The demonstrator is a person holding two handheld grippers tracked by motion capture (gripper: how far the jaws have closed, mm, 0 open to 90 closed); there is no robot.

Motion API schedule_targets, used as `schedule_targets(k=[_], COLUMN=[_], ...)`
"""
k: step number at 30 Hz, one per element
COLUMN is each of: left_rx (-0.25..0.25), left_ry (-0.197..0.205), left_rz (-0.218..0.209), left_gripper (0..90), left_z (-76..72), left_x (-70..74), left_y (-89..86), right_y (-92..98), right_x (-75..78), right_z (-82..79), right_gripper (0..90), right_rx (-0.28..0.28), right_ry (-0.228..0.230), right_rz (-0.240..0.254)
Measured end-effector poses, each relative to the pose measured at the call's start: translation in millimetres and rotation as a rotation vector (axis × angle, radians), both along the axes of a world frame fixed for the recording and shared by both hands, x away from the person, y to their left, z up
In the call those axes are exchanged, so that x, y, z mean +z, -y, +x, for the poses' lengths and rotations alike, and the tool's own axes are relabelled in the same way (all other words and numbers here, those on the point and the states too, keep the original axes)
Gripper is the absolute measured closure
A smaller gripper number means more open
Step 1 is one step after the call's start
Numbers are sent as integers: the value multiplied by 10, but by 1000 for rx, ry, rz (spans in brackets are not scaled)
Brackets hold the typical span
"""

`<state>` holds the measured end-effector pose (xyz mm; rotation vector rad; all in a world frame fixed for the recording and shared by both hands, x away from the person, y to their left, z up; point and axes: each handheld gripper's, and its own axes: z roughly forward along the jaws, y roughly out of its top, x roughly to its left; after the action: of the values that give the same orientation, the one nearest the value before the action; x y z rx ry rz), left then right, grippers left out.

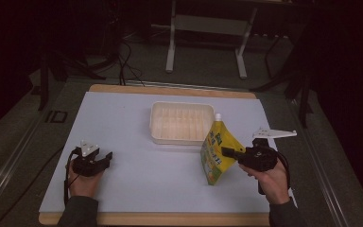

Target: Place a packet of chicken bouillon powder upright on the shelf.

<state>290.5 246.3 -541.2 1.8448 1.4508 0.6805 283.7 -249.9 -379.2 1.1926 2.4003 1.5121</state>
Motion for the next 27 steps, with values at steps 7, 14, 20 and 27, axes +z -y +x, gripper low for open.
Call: schedule_targets(k=[7, 14, 20, 27], left_rx=[3, 2, 2, 3], left_ry=[1, 1, 2, 1], left_rz=[-3, -1, -3, -4], left_gripper=[437, 437, 436, 436], left_z=[0, -1, 0, 0], left_x=[-1, 1, 1, 1], left_y=[1, -1, -3, -2], right_y=[-38, -79, -109, -144], right_x=[46, 78, 89, 115], right_z=[13, 31, 54, 73], right_gripper=[900, 900, 900, 900], right_rx=[3, 3, 3, 8], right_ry=[20, 32, 40, 48], right_rz=[-1, 5, 12, 11])
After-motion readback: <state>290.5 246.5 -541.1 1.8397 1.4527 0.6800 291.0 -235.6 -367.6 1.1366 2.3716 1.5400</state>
